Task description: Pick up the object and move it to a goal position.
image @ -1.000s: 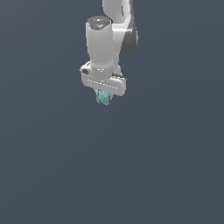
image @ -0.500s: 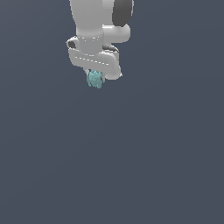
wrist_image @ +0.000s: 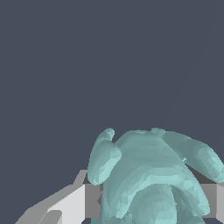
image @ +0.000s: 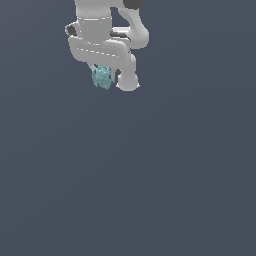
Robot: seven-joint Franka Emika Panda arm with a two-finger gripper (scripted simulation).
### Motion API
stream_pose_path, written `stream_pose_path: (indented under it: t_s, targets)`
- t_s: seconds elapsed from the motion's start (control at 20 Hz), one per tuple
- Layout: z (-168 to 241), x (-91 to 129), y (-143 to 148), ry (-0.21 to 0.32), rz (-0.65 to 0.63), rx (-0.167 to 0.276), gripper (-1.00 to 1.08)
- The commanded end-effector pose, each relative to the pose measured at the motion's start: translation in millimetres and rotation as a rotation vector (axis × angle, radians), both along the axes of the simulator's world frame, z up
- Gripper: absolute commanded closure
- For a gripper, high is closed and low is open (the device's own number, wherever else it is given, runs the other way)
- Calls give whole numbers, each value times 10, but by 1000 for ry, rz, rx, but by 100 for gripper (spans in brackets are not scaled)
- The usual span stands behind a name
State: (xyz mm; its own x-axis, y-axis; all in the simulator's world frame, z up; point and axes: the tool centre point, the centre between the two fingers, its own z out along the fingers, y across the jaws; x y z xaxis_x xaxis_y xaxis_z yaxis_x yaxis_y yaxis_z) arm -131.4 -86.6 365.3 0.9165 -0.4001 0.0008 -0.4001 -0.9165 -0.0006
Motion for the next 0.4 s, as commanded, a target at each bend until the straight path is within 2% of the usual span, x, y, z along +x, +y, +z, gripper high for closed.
stream_pose_path:
  t_s: [0.0, 0.35]
  targets:
    - [50, -7, -15, 1, 1, 0, 108]
    - [32, 8, -11, 1, 1, 0, 108]
